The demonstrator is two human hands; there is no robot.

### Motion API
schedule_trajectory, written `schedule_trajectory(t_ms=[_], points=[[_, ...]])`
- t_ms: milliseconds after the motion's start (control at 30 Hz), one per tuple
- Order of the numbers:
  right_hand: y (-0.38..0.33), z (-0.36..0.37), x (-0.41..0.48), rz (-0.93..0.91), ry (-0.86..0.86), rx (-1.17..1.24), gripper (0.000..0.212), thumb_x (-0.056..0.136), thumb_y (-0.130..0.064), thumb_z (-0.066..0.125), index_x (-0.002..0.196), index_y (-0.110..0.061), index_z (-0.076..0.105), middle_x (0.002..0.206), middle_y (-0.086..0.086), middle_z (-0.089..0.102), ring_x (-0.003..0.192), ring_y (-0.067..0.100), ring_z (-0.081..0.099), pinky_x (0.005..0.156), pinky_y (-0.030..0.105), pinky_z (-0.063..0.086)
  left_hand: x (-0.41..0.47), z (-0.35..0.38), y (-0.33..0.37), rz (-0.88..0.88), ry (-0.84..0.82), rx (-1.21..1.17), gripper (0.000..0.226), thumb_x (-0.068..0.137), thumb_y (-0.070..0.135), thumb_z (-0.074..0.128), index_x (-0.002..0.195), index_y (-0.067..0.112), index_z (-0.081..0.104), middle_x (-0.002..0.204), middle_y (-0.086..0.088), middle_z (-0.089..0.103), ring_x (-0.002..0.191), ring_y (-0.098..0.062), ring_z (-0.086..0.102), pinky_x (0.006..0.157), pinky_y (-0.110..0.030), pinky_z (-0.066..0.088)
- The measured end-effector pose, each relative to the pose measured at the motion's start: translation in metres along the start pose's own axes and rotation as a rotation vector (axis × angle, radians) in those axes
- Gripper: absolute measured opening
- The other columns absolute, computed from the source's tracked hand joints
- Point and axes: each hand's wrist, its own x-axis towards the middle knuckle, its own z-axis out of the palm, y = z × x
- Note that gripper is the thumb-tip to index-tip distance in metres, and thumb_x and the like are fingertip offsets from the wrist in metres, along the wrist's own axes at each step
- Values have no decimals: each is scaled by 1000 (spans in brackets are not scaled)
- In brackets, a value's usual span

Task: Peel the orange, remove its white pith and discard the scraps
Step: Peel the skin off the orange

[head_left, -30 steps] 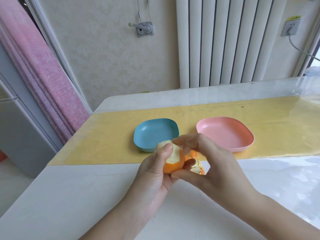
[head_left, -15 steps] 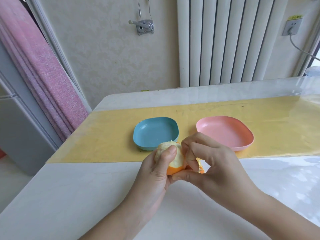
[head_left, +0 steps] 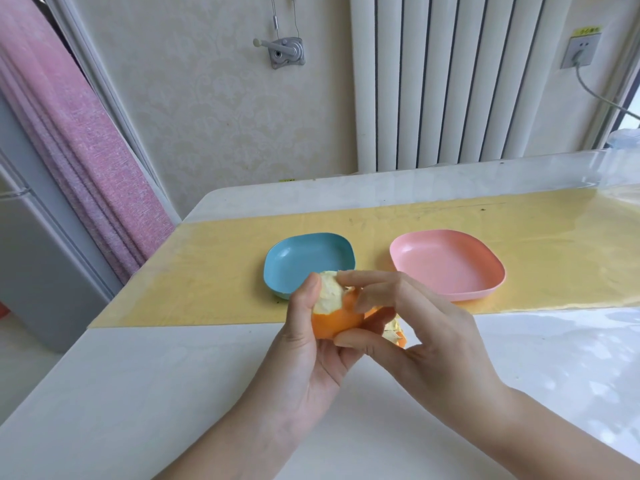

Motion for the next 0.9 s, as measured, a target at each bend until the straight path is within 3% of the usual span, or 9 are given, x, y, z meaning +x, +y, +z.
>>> schedule_trajectory(t_ms=[100, 233, 300, 433, 567, 733, 833, 900], points=[[1, 1, 0, -6, 34, -17, 25, 80, -20, 75, 85, -14, 51, 102, -2, 66, 94, -3, 57, 76, 11, 45, 0, 1, -1, 6, 2, 12, 43, 80, 42, 49, 67, 10, 76, 71, -9, 67, 67, -20, 69, 51, -19, 53], [0, 2, 0, -9, 43, -50, 35, 78, -16, 77, 76, -14, 42, 93, -6, 60, 79, 10, 56, 68, 8, 40, 2, -1, -2, 4, 8, 23, 38, 81, 38, 51, 83, 3, 65, 68, -10, 62, 63, -17, 64, 49, -18, 51], [0, 1, 1, 2, 17, -44, 34, 80, -20, 73, 74, -15, 41, 92, -9, 55, 75, 11, 53, 64, 8, 39, 2, -2, -3, 5, -2, 33, 37, 83, 36, 50, 82, 2, 64, 67, -11, 60, 61, -17, 63, 48, -18, 49], [2, -3, 2, 13, -53, -11, 33, 81, -26, 69, 73, -20, 37, 83, -7, 52, 75, 16, 51, 60, 19, 41, 5, -8, -6, 22, -5, 89, 37, 89, 36, 56, 76, 4, 68, 68, -12, 59, 62, -16, 61, 50, -19, 49], [6, -8, 5, 44, -144, 8, 34, 77, -27, 71, 69, -24, 38, 75, 1, 53, 70, 18, 50, 56, 30, 41, 5, -9, -10, 35, -11, 162, 41, 91, 33, 48, 69, 5, 67, 65, -12, 58, 59, -15, 60, 49, -17, 48], [5, -18, 8, 55, -216, 102, 34, 79, -27, 69, 64, -22, 39, 68, 2, 53, 64, 20, 50, 50, 30, 42, 2, -7, -11, -5, -69, 194, 42, 86, 31, 45, 62, 8, 71, 60, -10, 61, 48, -12, 60, 49, -17, 50], [6, -17, 7, 15, -185, 89, 37, 80, -24, 71, 62, -19, 40, 65, 3, 52, 60, 19, 47, 50, 32, 41, 3, -9, -9, -17, -71, 187, 45, 92, 38, 51, 67, 9, 73, 62, -11, 63, 52, -13, 62, 51, -18, 51], [4, -14, 7, 8, -155, 73, 37, 81, -23, 72, 63, -20, 39, 66, 4, 53, 60, 20, 48, 50, 33, 41, 4, -9, -7, -17, -81, 169, 37, 83, 40, 56, 72, 9, 74, 64, -11, 64, 55, -13, 63, 53, -19, 52]])
